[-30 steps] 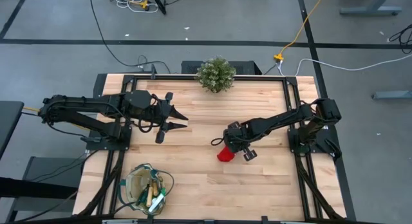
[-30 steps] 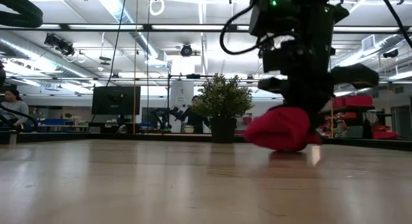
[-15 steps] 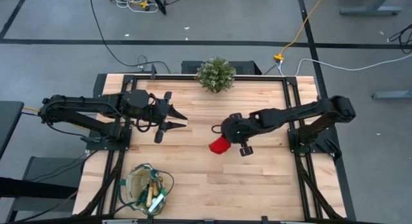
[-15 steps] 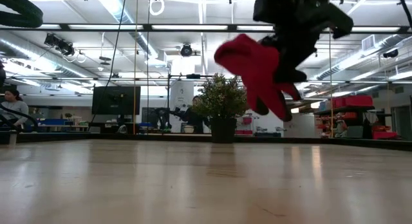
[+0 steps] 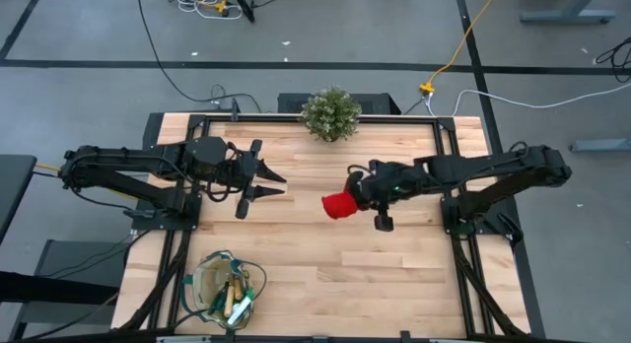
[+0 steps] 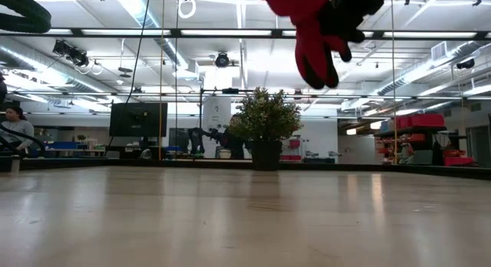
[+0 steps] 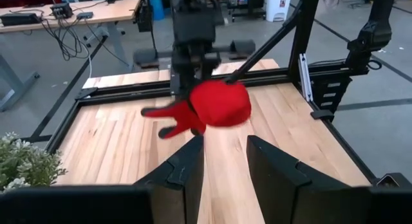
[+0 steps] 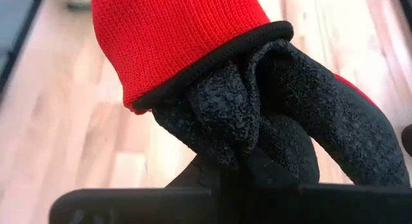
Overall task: Pick & Place Garden tools in Gardening bag
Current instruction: Put the red gloves into the gardening bag
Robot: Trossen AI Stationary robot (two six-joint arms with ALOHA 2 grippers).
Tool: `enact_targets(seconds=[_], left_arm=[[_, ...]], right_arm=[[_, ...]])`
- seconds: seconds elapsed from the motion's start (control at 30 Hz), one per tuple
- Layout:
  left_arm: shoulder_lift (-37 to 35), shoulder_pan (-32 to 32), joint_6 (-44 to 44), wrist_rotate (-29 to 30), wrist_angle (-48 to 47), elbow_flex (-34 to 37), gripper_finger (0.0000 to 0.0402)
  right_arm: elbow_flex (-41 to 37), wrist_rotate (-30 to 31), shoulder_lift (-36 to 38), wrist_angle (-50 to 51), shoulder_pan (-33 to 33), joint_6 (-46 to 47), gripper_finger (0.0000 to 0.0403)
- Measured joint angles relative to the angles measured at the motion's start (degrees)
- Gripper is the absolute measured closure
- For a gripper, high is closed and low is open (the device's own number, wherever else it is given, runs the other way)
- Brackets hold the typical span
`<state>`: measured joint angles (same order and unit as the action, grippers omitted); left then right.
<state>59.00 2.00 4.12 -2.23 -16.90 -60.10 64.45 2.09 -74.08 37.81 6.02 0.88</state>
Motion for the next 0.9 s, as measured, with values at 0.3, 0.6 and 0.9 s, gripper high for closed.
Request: enact_targets(seconds=[0.3,0.6,0.9], left_arm=[[0.02,-0.02,0.02,-0.01,0.00,0.00,0.0278],[0.02,0.00,0.15,-0.01,0.63,0.02,0.0278],[0.02,0.00,0.15,-0.54,0.80,0.03,0.0278]], right_arm=[[0.00,-0.15,5.12,-3.57,0.00,7.56,0.0389],[0.00,-1.53,7.84,-13.87,0.00,13.84,0.0389],[-0.02,-2.83,8.61,-19.51,0.00,18.77,0.0389]])
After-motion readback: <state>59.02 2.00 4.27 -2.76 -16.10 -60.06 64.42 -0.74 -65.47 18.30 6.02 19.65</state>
